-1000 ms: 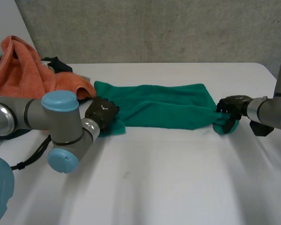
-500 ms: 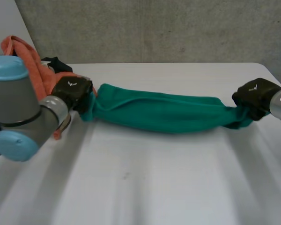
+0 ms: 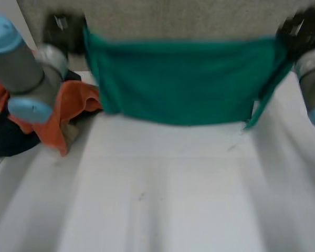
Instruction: Fold the laundry.
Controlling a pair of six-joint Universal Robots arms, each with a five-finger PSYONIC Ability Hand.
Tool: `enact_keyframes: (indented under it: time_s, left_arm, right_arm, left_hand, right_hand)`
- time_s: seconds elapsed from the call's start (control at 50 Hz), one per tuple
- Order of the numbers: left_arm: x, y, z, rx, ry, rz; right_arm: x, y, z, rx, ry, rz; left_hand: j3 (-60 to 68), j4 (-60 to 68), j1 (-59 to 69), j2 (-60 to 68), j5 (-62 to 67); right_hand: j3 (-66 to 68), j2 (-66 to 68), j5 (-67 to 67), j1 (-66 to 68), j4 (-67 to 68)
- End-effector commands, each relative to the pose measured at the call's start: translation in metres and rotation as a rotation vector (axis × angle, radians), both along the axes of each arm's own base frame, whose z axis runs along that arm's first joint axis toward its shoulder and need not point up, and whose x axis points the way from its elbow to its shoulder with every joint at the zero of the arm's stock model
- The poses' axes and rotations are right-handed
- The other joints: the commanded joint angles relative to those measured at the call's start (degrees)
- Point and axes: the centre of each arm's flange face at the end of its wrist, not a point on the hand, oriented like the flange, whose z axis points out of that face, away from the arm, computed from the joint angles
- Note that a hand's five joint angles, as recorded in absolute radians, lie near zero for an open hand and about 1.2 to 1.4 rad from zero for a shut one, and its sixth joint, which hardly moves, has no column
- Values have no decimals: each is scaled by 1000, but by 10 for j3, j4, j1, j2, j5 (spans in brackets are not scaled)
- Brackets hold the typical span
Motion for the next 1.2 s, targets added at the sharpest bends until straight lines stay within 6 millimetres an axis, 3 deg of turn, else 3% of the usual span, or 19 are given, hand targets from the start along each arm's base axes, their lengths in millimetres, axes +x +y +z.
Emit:
enact_keyframes:
  time_s: [0.02, 0.08, 0.16, 0.18, 0.24, 0.26, 0.32, 0.34, 0.42, 0.5, 0.56, 0.62, 0.64, 0.7, 0.78, 0.92, 0.98, 1.08, 1.2]
  left_arm:
    - [3, 3, 97, -418, 215, -75]
    - [2, 3, 82, -327, 209, -87]
    - [7, 1, 43, -167, 165, -66]
    - [11, 1, 23, -105, 145, -55]
    - [13, 6, -11, -8, 113, -56]
    - [14, 12, -37, 64, 88, -62]
    - [14, 25, -79, 174, 47, -89]
    - [13, 34, -104, 230, 19, -115]
    - [19, 54, -162, 347, -57, -154]
    - [26, 69, -190, 387, -122, -174]
    - [32, 73, -190, 386, -159, -185]
    - [35, 77, -183, 376, -183, -199]
    - [38, 79, -179, 378, -195, -208]
    - [42, 86, -168, 379, -221, -218]
    - [46, 94, -149, 371, -252, -210]
    - [43, 117, -116, 414, -263, -197]
    - [37, 126, -109, 447, -259, -194]
    - [22, 133, -119, 505, -283, -154]
    - [20, 111, -134, 521, -299, -48]
  right_arm:
    - [-1, 0, 80, -466, -304, 141]
    - [1, 3, 68, -428, -293, 171]
    - [5, 5, 42, -327, -258, 201]
    - [7, 6, 26, -268, -246, 209]
    - [6, 9, -1, -173, -227, 215]
    - [5, 11, -24, -99, -212, 216]
    - [4, 18, -61, 24, -184, 213]
    - [2, 24, -86, 102, -162, 208]
    - [-3, 42, -139, 262, -90, 193]
    - [-11, 56, -167, 353, -14, 165]
    - [-14, 62, -174, 394, 14, 158]
    - [-16, 70, -175, 448, 15, 154]
    - [-19, 73, -168, 465, 2, 149]
    - [-20, 82, -150, 501, -40, 154]
    - [-22, 91, -124, 534, -122, 155]
    - [-28, 99, -68, 579, -268, 136]
    - [-41, 97, -49, 635, -343, 82]
    - [-53, 85, -51, 809, -436, 1]
    - [-58, 56, -61, 885, -489, -32]
  left_hand:
    - [119, 113, 145, 114, 138]
    - [119, 113, 145, 114, 138]
    - [119, 113, 145, 114, 138]
    - [119, 113, 145, 114, 138]
    - [119, 113, 145, 114, 138]
    - [119, 113, 145, 114, 138]
    - [119, 113, 145, 114, 138]
    - [119, 113, 145, 114, 138]
    - [119, 113, 145, 114, 138]
    - [119, 113, 145, 114, 138]
    - [82, 77, 108, 78, 101]
    - [-24, -29, 2, -28, -4]
    - [-117, -123, -91, -122, -98]
    - [-314, -320, -288, -319, -295]
    - [-395, -401, -369, -400, -376]
    - [-429, -435, -403, -434, -410]
    - [-433, -438, -407, -437, -414]
    - [-444, -450, -418, -449, -425]
    - [-431, -437, -405, -435, -412]
  right_hand:
    - [121, 127, 119, 162, 115]
    - [121, 127, 119, 162, 115]
    - [121, 127, 119, 162, 115]
    - [121, 127, 119, 162, 115]
    - [121, 127, 119, 162, 115]
    - [121, 127, 119, 162, 115]
    - [121, 127, 119, 162, 115]
    - [121, 127, 119, 162, 115]
    - [121, 127, 119, 162, 115]
    - [121, 127, 119, 162, 115]
    - [121, 127, 119, 162, 115]
    - [-97, -91, -99, -56, -103]
    - [-198, -192, -200, -157, -203]
    - [-321, -315, -323, -280, -327]
    - [-396, -389, -397, -355, -401]
    - [-470, -463, -472, -429, -475]
    - [-495, -489, -497, -454, -500]
    - [-504, -497, -505, -462, -509]
    - [-497, -490, -499, -456, -502]
